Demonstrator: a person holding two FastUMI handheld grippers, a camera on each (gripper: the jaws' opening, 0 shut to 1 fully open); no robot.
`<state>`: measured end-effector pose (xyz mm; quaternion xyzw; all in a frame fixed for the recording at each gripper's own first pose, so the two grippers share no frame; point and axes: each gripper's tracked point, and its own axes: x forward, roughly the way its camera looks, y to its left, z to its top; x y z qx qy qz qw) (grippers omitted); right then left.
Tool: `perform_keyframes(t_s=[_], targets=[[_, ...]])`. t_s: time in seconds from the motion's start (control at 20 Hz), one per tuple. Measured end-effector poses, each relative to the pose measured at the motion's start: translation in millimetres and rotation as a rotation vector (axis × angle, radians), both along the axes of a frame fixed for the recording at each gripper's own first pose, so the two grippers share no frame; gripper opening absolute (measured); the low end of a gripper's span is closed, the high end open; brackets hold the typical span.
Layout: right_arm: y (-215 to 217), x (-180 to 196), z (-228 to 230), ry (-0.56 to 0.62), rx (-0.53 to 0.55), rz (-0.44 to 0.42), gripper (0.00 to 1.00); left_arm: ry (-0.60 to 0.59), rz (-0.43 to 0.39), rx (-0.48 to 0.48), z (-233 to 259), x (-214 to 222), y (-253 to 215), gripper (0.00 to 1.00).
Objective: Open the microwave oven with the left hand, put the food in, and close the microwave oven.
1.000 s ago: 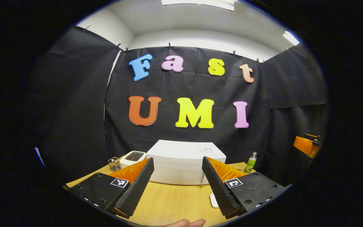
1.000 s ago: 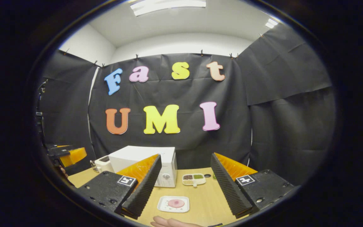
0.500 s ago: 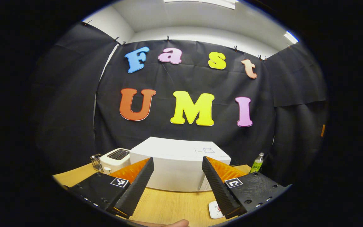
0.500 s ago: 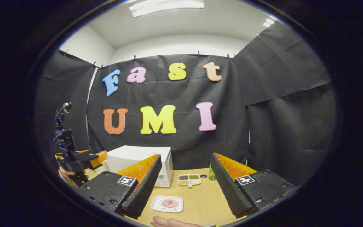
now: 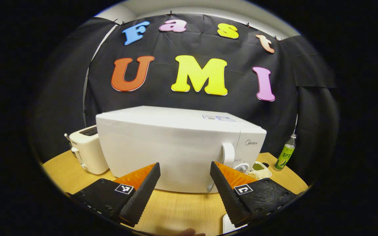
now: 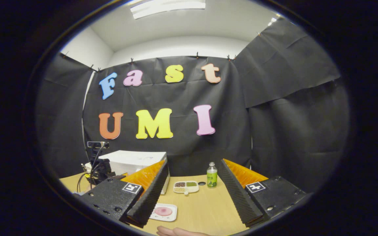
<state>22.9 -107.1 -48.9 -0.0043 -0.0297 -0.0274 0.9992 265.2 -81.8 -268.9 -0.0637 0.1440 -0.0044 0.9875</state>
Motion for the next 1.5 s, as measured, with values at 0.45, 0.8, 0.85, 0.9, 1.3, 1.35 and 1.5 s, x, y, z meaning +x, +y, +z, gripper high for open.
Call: perform_keyframes(t_s=[0.45,0.8,0.85,0.9,1.3,1.35,1.5], targets=[[-36.4,26.8,-33.3,0.04,-0.004,-0.031,0.91,-0.038,0.018,-0.069,-13.2,16.6,-18.1,0.94],[-36.6,47.9,-63.2,0.111,0.026,-0.019,1.0,-0.047,-0.038,-0.019,-14.4,13.0,-32.6,0.93],[-37.8,49.7,-65.6,0.115,0.025,-0.022,1.0,-0.036,-0.057,-0.02,-18.4,12.1,-38.4,0.93],[-38.1,50.8,-67.9,0.118,0.028,-0.023,1.0,-0.032,-0.064,-0.009,-18.2,11.7,-41.2,0.94],[-44.9,56.3,-80.8,0.135,0.045,-0.029,1.0,-0.029,-0.088,-0.006,-16.3,12.8,-42.9,0.9],[-45.7,57.1,-82.1,0.14,0.046,-0.029,1.0,-0.026,-0.085,-0.006,-16.6,12.9,-42.6,0.9],[-48.5,58.8,-88.0,0.149,0.052,-0.028,1.0,-0.026,-0.111,-0.037,-18.2,10.8,-52.8,0.91]])
